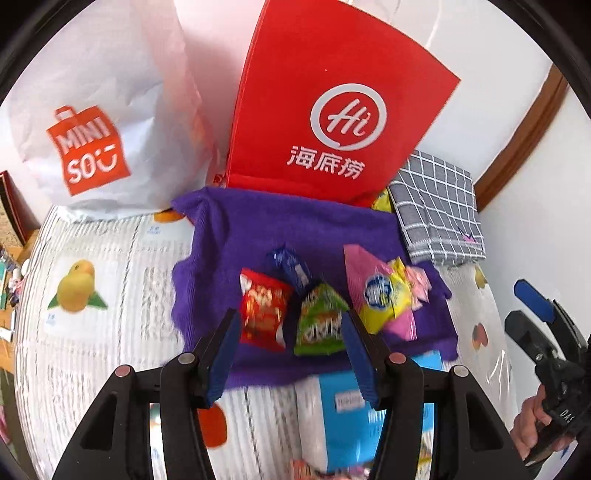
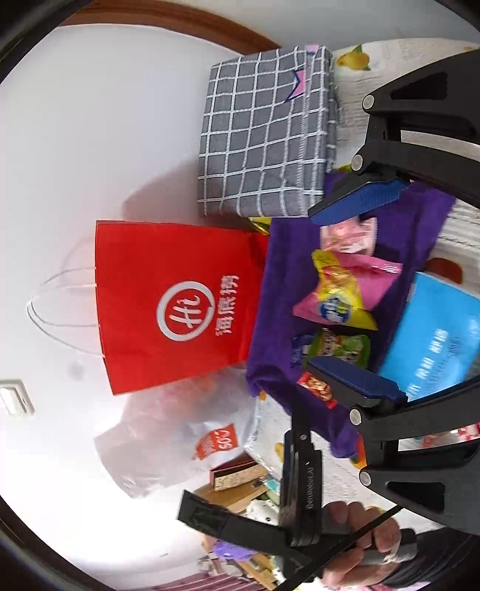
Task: Organize snacks
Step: 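Move both tools back toward the snacks beside the blue tissue pack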
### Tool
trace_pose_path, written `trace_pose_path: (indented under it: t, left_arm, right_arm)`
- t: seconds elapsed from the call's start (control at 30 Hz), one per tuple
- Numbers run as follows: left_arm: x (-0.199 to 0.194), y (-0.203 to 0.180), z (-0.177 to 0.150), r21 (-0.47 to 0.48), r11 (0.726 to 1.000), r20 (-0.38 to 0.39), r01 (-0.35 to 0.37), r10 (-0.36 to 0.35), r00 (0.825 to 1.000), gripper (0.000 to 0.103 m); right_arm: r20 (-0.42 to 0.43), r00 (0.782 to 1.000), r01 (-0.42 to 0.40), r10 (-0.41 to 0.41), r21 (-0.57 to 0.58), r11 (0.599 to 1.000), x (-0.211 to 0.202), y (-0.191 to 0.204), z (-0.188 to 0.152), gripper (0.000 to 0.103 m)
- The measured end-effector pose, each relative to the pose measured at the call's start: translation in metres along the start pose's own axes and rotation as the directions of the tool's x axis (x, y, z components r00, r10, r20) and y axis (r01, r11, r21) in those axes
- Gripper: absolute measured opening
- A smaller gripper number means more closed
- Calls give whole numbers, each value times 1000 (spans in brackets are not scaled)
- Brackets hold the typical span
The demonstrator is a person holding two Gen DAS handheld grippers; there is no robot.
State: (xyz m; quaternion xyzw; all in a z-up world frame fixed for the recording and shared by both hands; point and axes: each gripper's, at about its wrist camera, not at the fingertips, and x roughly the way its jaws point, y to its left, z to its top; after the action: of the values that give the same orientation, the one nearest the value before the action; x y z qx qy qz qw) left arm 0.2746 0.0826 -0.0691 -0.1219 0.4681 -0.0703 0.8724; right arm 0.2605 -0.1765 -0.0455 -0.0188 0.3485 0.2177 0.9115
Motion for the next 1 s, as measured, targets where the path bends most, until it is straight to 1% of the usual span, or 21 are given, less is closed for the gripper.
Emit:
trace_pose_path:
  t: [0.1,0.17,0.23,0.37,0.4,0.47,0.5,0.57,0.77,0.87,1.0]
  left_arm:
    - [-13,1,-16,1,1000,3,-6,6,1000,54]
    - [-22,2,-29,6,1000,3,-10,10,1000,57]
    - [-28,2,-40,16,1000,0,-12,12,1000,58]
    - [-41,3,-66,21,1000,-3,-15,15,1000,58]
    - [-44,4,-71,19,1000,-2,-14,15,1000,58]
    - [-49,5,-79,16,1000,-2,-12,12,1000,58]
    - [-52,5,-85,14,1000,0,-11,11,1000,58]
    - [-59,7,-94,11,1000,2,-14,14,1000,58]
    - [-72,14,-117,18,999,1,-35,35,999,58]
    - [-73,17,-124,9,999,-7,-40,40,999,58]
    - [-71,14,-131,19,999,-20,-46,46,999,59]
  right_arm:
    - [-5,1000,-2,2,15,1000,-14,7,-21,74]
    - [-21,999,-23,24,32,999,-20,11,-34,72]
    - [-44,998,-36,38,43,998,-26,16,-49,70]
    - [-76,994,-66,73,83,994,-37,25,-77,68]
    - [-86,993,-68,75,87,994,-39,28,-85,67]
    - [-97,994,-40,48,78,996,-40,31,-96,65]
    - [-107,994,-21,28,70,997,-39,33,-102,63]
    - [-138,990,-6,15,69,998,-35,33,-114,60]
    - [-210,977,-16,35,92,996,-17,30,-150,60]
    - [-231,972,-6,31,108,994,-3,29,-159,61]
    - [-244,967,-38,73,144,989,14,28,-162,65]
